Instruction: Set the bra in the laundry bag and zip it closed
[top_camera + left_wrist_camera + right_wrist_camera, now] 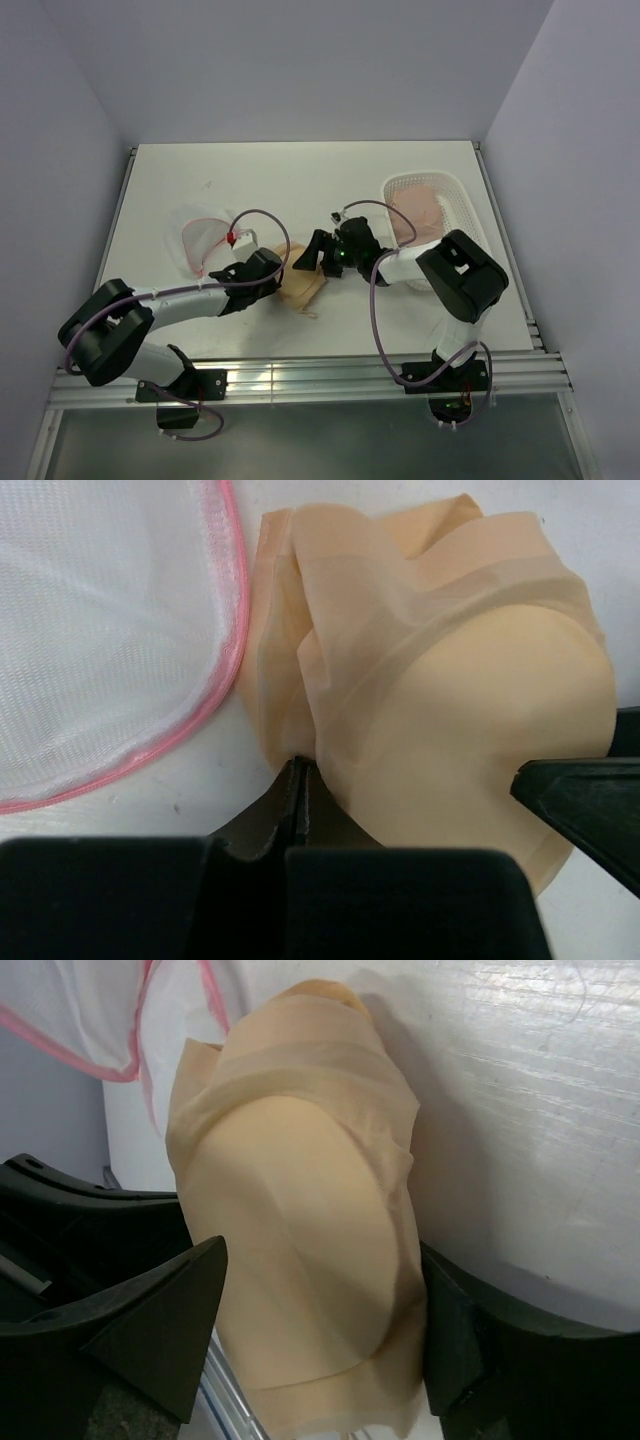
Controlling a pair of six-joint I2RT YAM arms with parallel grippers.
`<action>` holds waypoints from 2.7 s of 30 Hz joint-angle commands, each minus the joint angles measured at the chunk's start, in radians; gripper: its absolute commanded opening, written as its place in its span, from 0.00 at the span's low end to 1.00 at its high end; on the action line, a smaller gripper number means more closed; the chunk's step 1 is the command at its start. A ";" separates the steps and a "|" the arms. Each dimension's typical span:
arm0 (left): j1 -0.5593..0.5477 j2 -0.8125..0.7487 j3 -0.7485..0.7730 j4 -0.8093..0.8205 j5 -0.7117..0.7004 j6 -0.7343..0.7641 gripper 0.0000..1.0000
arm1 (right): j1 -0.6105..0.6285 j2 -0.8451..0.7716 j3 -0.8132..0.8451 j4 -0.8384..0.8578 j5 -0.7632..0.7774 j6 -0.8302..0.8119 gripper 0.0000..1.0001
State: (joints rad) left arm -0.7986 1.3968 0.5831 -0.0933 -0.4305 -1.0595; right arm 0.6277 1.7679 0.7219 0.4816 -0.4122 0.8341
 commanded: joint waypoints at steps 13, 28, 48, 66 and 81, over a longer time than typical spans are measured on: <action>0.006 0.024 0.050 0.040 0.032 0.035 0.00 | 0.007 -0.022 -0.025 0.126 -0.051 0.088 0.25; 0.025 -0.291 0.207 -0.397 -0.211 0.139 0.44 | -0.002 -0.116 -0.007 0.015 -0.023 0.077 0.02; 0.294 -0.085 0.564 -0.812 -0.559 0.239 0.58 | -0.019 -0.369 0.134 -0.248 -0.100 0.054 0.00; 0.539 -0.067 0.538 -0.511 -0.153 0.687 0.72 | -0.025 -0.482 0.051 -0.216 -0.115 0.092 0.00; 0.561 0.044 0.552 -0.551 -0.155 0.673 0.56 | -0.063 -0.547 0.010 -0.245 -0.119 0.082 0.00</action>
State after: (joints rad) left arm -0.2459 1.4380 1.1275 -0.6464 -0.5583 -0.3828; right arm 0.5732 1.2606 0.7380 0.2157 -0.5171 0.9195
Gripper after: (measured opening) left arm 0.559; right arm 0.150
